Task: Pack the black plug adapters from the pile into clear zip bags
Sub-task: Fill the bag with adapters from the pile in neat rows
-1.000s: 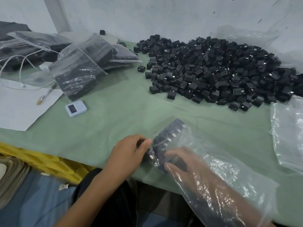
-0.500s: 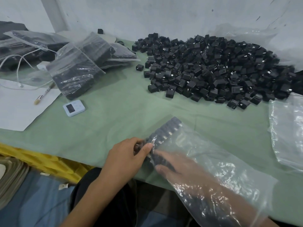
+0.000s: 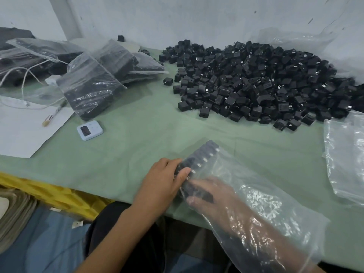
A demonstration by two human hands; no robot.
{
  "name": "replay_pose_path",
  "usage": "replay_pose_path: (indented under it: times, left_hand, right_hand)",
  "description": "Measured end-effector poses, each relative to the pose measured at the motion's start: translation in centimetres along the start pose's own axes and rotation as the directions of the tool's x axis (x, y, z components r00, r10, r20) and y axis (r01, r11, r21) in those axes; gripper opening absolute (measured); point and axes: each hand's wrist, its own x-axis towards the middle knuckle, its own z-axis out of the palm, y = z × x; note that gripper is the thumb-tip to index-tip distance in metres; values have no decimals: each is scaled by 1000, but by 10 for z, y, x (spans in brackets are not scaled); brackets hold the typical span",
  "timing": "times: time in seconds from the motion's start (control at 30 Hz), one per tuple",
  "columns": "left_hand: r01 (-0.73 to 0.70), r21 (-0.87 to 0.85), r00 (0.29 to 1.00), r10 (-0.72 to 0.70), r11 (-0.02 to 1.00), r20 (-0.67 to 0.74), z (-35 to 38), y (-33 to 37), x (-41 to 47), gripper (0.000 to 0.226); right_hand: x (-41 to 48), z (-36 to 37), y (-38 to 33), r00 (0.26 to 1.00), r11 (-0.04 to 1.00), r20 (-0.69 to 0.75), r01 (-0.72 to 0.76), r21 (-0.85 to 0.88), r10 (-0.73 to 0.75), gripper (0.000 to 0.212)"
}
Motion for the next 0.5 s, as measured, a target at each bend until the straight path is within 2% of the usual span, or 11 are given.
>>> replay_pose_path:
  times: [0.17,0.27,0.33,0.4,0.5]
  left_hand:
    - [35,6,998,-35,999,-59,2,2,-3,50]
    - [63,29,997,-62,998,-37,1,4,-3,47]
    - [65,-72,997,-68,995,-34,-3,3,-3,41]
    - [79,-200,986,-106,977,-126,-8,-2,-10,27]
    - [116,-187,948,-165,975,-271,-13,-17,-30,19]
  right_hand:
    - [-5,10,14,1000,999,-9,0,34,0,35]
    - [-4,10,15,999,999,51,-16,-44,18,37]
    - [-2,7,11,997,994,63,-30,-101,37,37]
    - [-1,3,7,996,985,77,-21,-169,35,39]
    - [-3,-2,6,994,991,97,-45,-124,57,42]
